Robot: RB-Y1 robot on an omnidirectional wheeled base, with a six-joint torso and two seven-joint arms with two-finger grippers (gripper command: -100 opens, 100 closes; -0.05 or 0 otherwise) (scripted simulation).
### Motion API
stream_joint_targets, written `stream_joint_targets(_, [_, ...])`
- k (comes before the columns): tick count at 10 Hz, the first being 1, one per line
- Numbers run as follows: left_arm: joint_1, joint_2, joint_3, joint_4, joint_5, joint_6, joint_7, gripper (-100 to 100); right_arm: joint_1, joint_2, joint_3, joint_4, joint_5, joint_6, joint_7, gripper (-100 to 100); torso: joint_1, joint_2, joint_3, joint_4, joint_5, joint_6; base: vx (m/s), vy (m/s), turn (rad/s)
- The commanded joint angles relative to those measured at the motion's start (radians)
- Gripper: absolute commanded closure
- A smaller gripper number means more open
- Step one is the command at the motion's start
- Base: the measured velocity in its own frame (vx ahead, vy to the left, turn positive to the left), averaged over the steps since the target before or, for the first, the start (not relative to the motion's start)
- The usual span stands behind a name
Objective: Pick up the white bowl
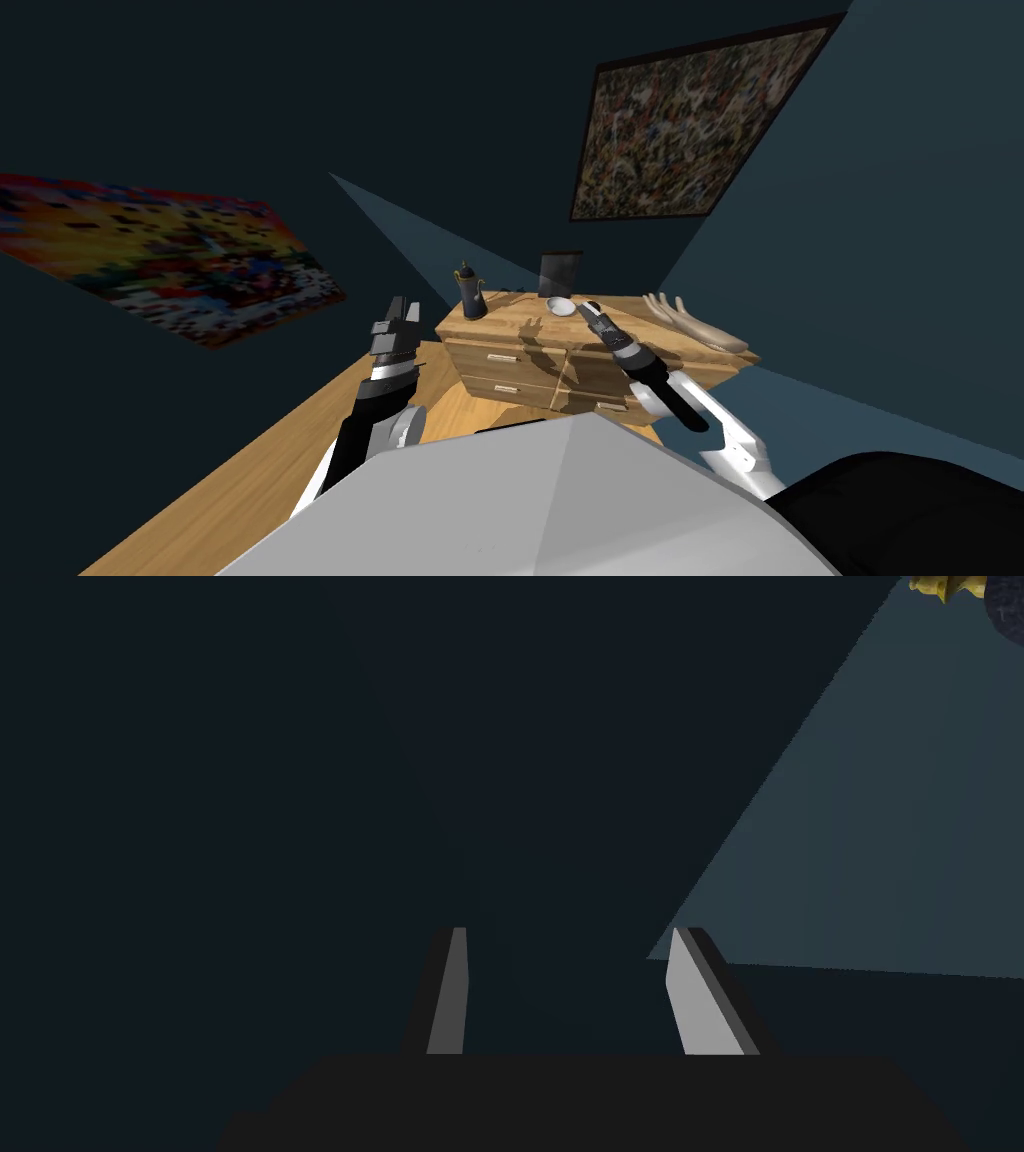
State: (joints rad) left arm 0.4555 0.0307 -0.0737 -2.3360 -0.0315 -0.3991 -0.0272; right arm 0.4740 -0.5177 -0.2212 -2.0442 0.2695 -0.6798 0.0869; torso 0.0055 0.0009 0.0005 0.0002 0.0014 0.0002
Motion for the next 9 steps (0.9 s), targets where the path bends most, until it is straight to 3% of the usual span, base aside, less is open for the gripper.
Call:
stream_joint_targets(1, [0.000,0.000,0.000,0.000,0.000,0.000,0.000,0,-0.011,-0.050,-0.021,0.040,0.027,-0.006,0.029,-100,0.000,0.000,0.000,0.000,0.000,0.000,-0.022,0.113,0.119])
stream_joint_targets(6, [0.000,0.000,0.000,0.000,0.000,0.000,0.000,0,-0.028,-0.202,-0.053,0.112,0.078,-0.012,0.077,-100,0.001,0.001,0.001,0.000,0.000,0.000,-0.018,0.098,0.093])
stream_joint_targets(9, [0.000,0.000,0.000,0.000,0.000,0.000,0.000,0,-0.043,-0.293,-0.074,0.194,0.133,-0.016,0.124,-100,0.000,0.001,0.000,0.000,0.000,0.000,-0.014,0.095,0.134])
